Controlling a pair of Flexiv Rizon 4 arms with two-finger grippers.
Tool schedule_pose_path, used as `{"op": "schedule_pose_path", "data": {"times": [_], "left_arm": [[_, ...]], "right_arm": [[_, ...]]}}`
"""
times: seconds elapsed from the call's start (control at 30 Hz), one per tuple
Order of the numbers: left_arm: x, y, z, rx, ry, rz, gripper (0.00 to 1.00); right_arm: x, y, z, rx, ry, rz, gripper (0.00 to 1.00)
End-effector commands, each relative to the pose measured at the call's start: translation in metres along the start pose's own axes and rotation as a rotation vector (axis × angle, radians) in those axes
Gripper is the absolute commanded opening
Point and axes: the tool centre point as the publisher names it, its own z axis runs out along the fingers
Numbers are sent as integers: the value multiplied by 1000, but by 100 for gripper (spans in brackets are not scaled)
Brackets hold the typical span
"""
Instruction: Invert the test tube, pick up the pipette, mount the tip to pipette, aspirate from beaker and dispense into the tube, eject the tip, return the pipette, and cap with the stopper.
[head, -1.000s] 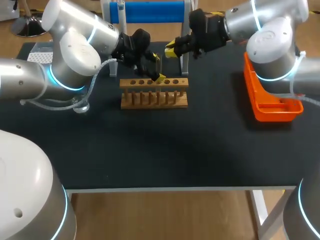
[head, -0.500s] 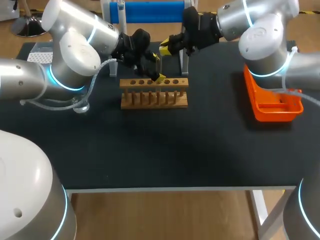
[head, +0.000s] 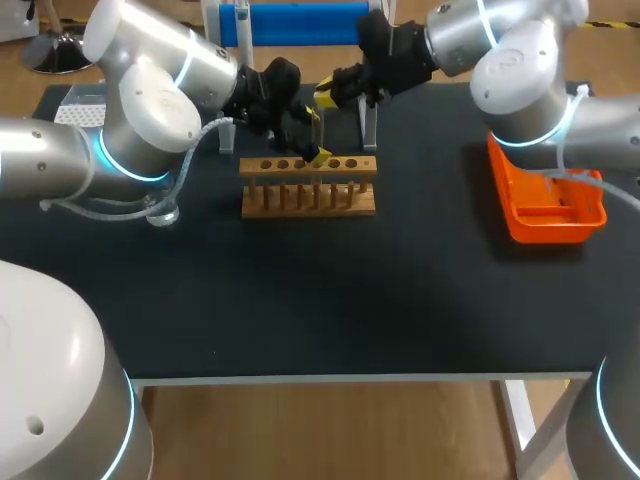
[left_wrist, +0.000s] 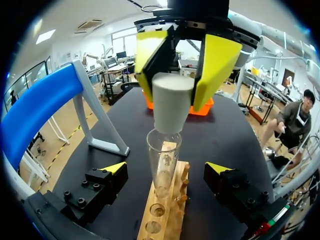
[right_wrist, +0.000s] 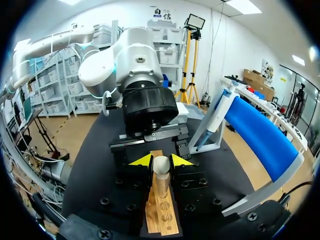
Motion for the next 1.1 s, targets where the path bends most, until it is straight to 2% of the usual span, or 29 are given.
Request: {"op": "schedule_pose_path", "data": {"times": [0.03,1.1], "left_arm": [[0,0,0,-3,1,-1,100],[0,0,0,-3,1,-1,100]], "right_arm": [[-2,1,1,9,6,2,0],[3,-8,7,39,7,7,0]]}}
